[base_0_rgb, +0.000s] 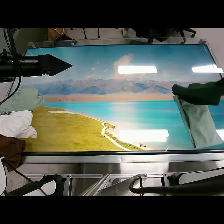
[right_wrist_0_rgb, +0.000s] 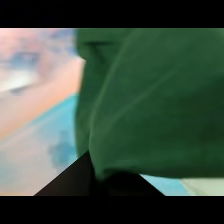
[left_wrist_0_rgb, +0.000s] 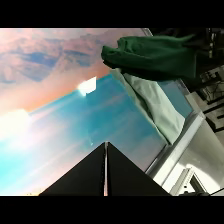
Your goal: Fold the shirts.
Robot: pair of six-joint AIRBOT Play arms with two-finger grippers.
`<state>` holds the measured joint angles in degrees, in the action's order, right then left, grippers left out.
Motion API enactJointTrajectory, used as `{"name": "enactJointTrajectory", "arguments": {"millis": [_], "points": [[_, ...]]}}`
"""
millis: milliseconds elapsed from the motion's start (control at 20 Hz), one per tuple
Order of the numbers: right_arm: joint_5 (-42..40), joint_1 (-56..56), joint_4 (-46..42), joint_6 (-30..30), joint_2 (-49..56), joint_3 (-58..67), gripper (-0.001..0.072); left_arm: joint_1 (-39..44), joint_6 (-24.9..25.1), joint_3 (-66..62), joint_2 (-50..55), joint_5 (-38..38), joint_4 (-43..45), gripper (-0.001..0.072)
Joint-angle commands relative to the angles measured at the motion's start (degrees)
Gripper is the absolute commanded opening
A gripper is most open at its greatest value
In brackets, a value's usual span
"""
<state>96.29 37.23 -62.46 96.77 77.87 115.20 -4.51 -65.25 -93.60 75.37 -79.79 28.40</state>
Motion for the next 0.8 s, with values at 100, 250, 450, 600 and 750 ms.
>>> {"name": "enactJointTrajectory", "arguments": {"millis": [100, 250, 450, 600, 750], "points": [[7.34, 0.5, -11.91, 6.73, -3.21, 0.07, 0.0018, 0.13, 0.31, 0.02, 2.08, -1.57, -0.07, 0.0013], [9.16, 0.5, -13.49, 8.46, -3.32, -0.33, 0.0018, 1.18, 0.33, 0.02, 3.34, -1.6, -0.02, 0.0013], [9.18, 0.5, -13.6, 8.5, -3.34, -0.63, 0.0018, 2.45, 1.38, 0.02, 3.43, -0.63, -0.02, 0.0013], [9.2, 0.5, -14.53, 9.81, -3.58, -2.45, 0.0019, 2.45, 1.4, 0.02, 3.43, -0.57, -0.02, 0.0013], [9.29, 0.5, -14.49, 11.47, -3.74, -4.83, 0.0237, 2.38, 1.38, 0.02, 3.43, -0.7, 0.0, 0.0013]]}}
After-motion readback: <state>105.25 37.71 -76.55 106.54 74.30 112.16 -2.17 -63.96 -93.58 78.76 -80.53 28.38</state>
